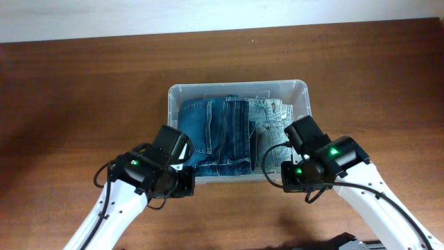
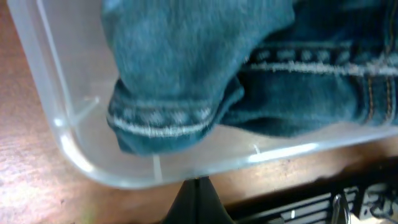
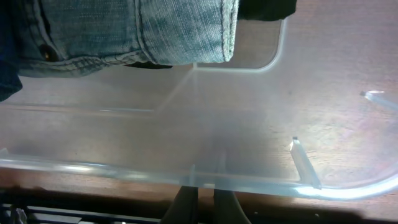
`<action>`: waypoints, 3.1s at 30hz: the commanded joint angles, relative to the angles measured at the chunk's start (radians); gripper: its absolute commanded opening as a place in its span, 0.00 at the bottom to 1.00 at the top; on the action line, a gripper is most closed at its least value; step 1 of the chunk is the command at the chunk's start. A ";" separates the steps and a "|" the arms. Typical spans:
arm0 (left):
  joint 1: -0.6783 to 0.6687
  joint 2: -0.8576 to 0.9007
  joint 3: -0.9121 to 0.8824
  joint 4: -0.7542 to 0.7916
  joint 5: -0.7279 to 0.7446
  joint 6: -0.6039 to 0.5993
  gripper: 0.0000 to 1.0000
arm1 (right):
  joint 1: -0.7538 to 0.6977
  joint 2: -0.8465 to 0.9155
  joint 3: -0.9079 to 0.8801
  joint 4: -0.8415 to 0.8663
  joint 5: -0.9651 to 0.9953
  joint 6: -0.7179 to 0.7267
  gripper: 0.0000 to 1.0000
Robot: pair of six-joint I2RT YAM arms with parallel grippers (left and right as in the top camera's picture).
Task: Pack container
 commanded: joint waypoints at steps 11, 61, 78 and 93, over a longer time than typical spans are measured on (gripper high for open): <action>-0.004 -0.008 -0.044 0.092 -0.087 -0.028 0.01 | 0.008 0.008 -0.005 0.059 0.031 -0.020 0.04; -0.004 -0.457 0.207 0.048 -0.474 -0.034 0.99 | 0.005 -0.285 0.352 0.061 0.091 -0.110 0.99; -0.004 -0.457 0.207 0.045 -0.474 -0.034 1.00 | 0.010 -0.145 0.349 0.068 0.166 -0.163 0.99; -0.004 -0.457 0.207 0.045 -0.474 -0.034 0.99 | -0.126 -0.796 -0.172 0.827 0.214 -0.272 0.99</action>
